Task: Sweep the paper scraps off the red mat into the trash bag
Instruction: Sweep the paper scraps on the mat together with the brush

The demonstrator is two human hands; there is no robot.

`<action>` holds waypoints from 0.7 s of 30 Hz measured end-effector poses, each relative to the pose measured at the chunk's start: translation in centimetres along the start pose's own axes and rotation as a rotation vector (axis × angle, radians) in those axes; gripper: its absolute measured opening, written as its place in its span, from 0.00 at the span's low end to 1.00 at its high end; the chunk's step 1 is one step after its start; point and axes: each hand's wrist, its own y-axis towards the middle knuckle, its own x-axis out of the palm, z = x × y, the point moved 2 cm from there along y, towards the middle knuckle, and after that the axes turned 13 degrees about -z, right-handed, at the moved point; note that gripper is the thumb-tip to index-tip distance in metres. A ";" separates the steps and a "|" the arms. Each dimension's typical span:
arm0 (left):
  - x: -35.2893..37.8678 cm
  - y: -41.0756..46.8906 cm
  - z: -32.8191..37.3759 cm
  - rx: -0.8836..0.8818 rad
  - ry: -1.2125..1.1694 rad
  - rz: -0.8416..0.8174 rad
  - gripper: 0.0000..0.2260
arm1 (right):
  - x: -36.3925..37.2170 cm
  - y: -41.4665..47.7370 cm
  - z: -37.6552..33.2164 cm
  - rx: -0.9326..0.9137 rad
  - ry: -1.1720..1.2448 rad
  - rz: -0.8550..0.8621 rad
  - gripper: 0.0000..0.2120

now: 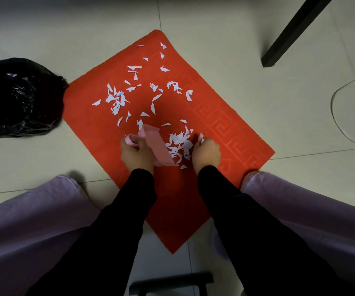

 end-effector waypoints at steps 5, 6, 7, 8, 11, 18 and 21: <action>-0.4 0.0 0.0 -0.002 0.000 0.020 0.05 | 0.2 -0.1 -0.7 -0.029 0.060 0.015 0.17; -0.4 0.0 0.0 0.002 -0.002 0.022 0.06 | -0.1 0.0 -0.6 -0.026 0.073 0.034 0.17; -0.4 -0.1 0.1 0.005 -0.003 0.020 0.06 | -0.5 0.1 -0.4 -0.022 0.077 0.051 0.17; -0.4 -0.1 0.1 0.003 -0.005 0.016 0.06 | -0.8 0.1 -0.3 -0.014 0.071 0.062 0.17; -0.4 -0.3 0.4 -0.003 -0.010 0.008 0.04 | -0.7 0.0 0.1 0.021 0.031 0.061 0.17; -1.1 -0.3 0.4 0.033 -0.015 0.031 0.09 | 0.0 -0.4 -0.5 -0.052 0.090 0.023 0.22; -1.3 -0.1 0.7 0.026 -0.023 0.029 0.10 | -1.9 -0.2 -0.3 -0.114 0.123 -0.005 0.20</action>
